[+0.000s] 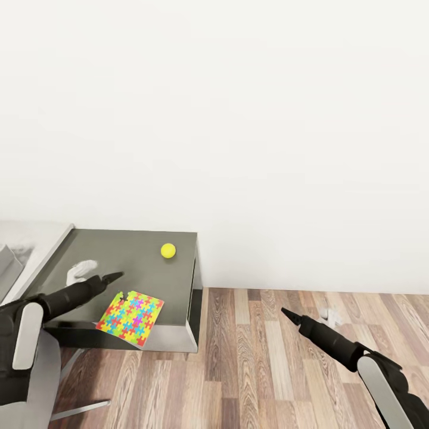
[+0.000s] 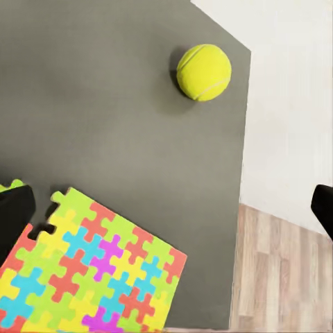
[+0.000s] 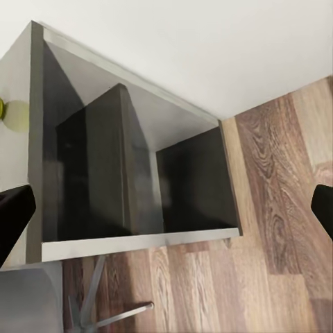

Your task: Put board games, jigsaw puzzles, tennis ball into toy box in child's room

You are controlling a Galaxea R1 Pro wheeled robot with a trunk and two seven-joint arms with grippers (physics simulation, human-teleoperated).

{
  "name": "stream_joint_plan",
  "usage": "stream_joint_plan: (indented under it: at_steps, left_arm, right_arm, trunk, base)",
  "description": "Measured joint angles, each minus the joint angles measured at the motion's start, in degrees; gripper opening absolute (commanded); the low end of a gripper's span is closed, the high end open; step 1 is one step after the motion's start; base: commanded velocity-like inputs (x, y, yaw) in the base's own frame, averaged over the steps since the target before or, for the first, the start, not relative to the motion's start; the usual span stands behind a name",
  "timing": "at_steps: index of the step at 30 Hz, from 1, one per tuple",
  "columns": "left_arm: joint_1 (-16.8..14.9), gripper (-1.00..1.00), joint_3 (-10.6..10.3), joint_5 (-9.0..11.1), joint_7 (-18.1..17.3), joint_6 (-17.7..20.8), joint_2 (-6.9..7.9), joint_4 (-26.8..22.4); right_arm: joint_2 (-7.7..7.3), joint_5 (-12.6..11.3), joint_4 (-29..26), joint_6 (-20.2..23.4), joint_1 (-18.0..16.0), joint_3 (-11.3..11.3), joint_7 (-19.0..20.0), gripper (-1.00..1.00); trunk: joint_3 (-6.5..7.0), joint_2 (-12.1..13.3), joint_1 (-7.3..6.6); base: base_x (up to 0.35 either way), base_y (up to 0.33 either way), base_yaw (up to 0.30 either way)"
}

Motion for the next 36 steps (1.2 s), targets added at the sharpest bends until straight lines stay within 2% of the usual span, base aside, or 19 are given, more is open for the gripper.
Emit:
stream_joint_plan:
  at_steps: [3, 4, 8, 10, 13, 14, 16, 20, 22, 27, 31, 34, 36]
  left_arm:
    - [0.1, 1.0, 0.9, 0.2, -7.1, 0.8, 1.47, -0.1]
    - [0.3, 1.0, 1.2, 0.3, -11.7, 1.1, 2.49, -0.1]
    - [1.0, 1.0, 1.5, 0.3, -20.4, 1.5, 3.95, -0.1]
    - [1.5, 1.0, 1.6, 0.3, -27.5, 1.6, 4.56, -0.1]
    - [1.8, 1.0, 1.6, 0.2, -33.5, 1.6, 4.81, -0.1]
    - [1.8, 1.0, 1.5, 0.1, -34.7, 1.6, 4.85, -0.1]
    - [2.2, 1.0, 1.4, 0.1, -38.7, 1.5, 4.93, -0.1]
    - [2.6, 1.0, 0.8, 0.0, -42.1, 1.5, 4.87, 0.0]
    - [2.7, 1.0, 0.4, 0.0, -42.9, 1.5, 4.88, 0.0]
    - [2.8, 1.0, -0.1, -0.1, -44.2, 1.5, 4.92, 0.0]
    - [3.0, 1.0, -0.2, -0.1, -44.7, 1.5, 4.97, -0.1]
    - [3.2, 1.0, -0.3, -0.1, -44.9, 1.5, 4.95, -0.1]
    - [3.3, 1.0, -0.4, -0.1, -45.1, 1.5, 4.86, 0.0]
  right_arm:
    - [0.24, -0.1, 0.3, 0.0, 0.0, 0.1, -0.1, 1.0]
    - [0.72, -0.1, 0.4, 0.0, 0.0, 0.2, -0.2, 1.0]
    - [2.56, -0.5, 0.8, 0.0, 0.0, 0.1, 0.0, 1.0]
    - [5.22, -0.6, 1.8, 0.4, -0.4, 0.2, -0.2, 1.0]
    - [7.87, -0.4, 3.9, 1.2, -2.3, 0.9, -0.2, 1.0]
    - [8.44, -0.4, 4.8, 1.7, -2.9, 1.5, -0.1, 1.0]
    - [10.1, -0.4, 9.0, 5.0, -5.7, 4.3, 0.0, 1.0]
    - [11.06, -0.9, 14.0, 9.2, -9.5, 7.3, -0.2, 1.0]
    - [11.43, -1.0, 16.1, 10.2, -10.7, 7.9, -0.1, 1.0]
    - [12.57, -1.3, 20.9, 12.0, -13.6, 8.7, 0.1, 1.0]
    - [12.81, -1.3, 23.9, 12.7, -14.3, 8.9, 0.2, 1.0]
    - [12.85, -1.4, 27.9, 12.8, -15.1, 8.9, 0.3, 1.0]
    - [12.86, -1.3, 32.3, 12.6, -16.9, 8.8, 0.4, 1.0]
  trunk:
    - [0.0, 0.0, 0.0]
    - [0.0, 0.0, 0.0]
    - [0.0, 0.0, 0.0]
    - [0.0, 0.0, 0.0]
    - [0.0, 0.0, 0.0]
    - [0.0, 0.0, 0.0]
    - [0.0, 0.0, 0.01]
    - [0.0, 0.0, 0.01]
    - [0.0, 0.0, 0.0]
    - [0.0, 0.0, 0.0]
    - [0.0, 0.0, 0.0]
    - [0.0, 0.0, 0.0]
    - [0.0, 0.0, 0.01]
  base:
    - [0.0, 0.0, 0.0]
    - [0.0, 0.0, 0.0]
    - [0.0, 0.0, 0.0]
    - [0.0, 0.0, 0.0]
    - [0.0, 0.0, 0.0]
    - [0.0, 0.0, 0.0]
    - [0.0, 0.0, 0.0]
    - [0.0, 0.0, 0.0]
    - [0.0, 0.0, 0.0]
    - [0.0, 0.0, 0.0]
    - [0.0, 0.0, 0.0]
    - [0.0, 0.0, 0.0]
    - [0.0, 0.0, 0.0]
